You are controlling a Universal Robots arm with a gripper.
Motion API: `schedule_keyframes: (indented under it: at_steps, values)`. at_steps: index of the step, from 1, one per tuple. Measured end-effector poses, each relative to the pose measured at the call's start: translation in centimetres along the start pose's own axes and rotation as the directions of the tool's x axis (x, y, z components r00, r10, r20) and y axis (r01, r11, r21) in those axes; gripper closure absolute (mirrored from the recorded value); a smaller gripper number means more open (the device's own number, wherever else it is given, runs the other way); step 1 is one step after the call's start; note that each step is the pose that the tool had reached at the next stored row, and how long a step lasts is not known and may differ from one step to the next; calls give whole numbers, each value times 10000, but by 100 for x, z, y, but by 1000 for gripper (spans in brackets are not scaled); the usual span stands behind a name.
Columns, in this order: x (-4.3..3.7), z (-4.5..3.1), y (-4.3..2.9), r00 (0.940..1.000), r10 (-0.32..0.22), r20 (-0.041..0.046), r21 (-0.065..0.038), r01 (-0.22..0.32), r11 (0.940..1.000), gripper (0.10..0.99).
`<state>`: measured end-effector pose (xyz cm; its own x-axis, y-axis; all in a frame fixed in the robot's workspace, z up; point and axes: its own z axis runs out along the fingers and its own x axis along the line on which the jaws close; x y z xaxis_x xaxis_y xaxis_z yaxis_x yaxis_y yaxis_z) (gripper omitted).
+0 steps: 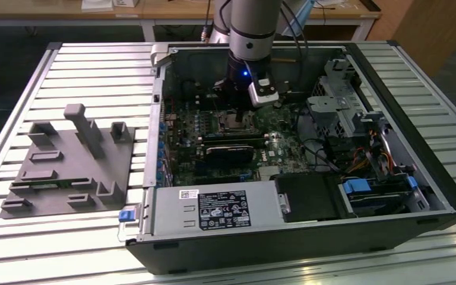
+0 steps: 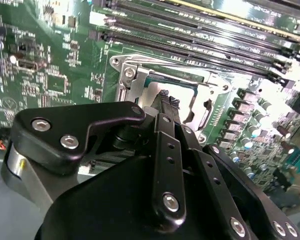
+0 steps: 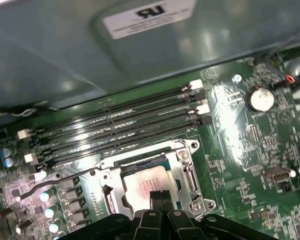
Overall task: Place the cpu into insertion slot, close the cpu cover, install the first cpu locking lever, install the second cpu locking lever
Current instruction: 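Close the cpu cover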
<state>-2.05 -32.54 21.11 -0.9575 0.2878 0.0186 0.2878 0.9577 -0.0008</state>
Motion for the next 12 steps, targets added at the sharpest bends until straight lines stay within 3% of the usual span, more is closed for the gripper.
schedule_keyframes:
  at_steps: [5,9,12]
  values:
    - [0,0,0,9960,-895,-4,5,895,9960,980]
    - [0,7,0,9870,-1609,1,15,1609,9870,980]
    - [0,12,0,9794,-2020,73,19,2020,9794,980]
